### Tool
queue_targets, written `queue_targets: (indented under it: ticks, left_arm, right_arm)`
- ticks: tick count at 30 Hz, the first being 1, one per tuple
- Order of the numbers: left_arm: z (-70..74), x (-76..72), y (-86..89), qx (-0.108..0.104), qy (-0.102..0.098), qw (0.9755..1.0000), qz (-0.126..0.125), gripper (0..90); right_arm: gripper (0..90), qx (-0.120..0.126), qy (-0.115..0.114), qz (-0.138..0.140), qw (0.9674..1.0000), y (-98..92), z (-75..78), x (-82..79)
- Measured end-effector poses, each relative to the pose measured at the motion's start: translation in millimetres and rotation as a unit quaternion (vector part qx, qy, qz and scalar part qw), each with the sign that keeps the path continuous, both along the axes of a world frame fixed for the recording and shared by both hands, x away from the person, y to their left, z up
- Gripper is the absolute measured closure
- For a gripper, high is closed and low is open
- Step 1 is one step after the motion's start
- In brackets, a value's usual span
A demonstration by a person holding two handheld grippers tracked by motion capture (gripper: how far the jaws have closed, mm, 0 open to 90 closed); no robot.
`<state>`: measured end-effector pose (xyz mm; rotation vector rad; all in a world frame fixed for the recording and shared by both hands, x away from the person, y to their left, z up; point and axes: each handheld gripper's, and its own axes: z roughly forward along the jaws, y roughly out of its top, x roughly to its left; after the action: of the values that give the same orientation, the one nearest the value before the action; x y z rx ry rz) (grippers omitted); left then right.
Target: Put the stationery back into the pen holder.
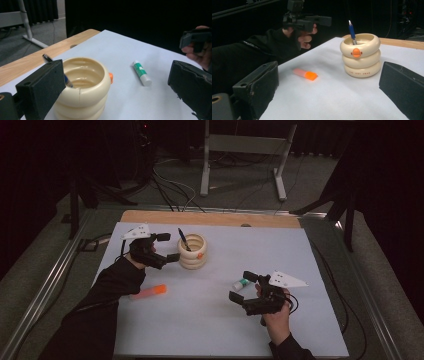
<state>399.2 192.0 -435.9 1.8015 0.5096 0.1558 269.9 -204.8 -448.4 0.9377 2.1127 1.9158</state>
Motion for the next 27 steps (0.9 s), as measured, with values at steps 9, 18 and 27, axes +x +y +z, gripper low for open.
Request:
queue_targets:
  ticks: [9,18,27]
  left_arm:
    - [-12.0,-14.6,22.2,-0.001,-0.006,1.0000,0.001,1.5]
    - [-25.8,-34.4,43.0,0.006,-0.010,0.9998,-0.014,1.5]
    - [-34.2,-52.1,63.6,0.027,-0.020,0.9994,-0.003,1.5]
  right_arm:
    - [2.4,0.002,-0.001,0.001,1.0000,0.3,0.1,0.0]
    - [2.4,0.003,-0.001,0.000,1.0000,-0.2,1.1,-0.3]
    - [2.5,0.005,-0.003,-0.002,1.0000,-0.4,1.6,-0.2]
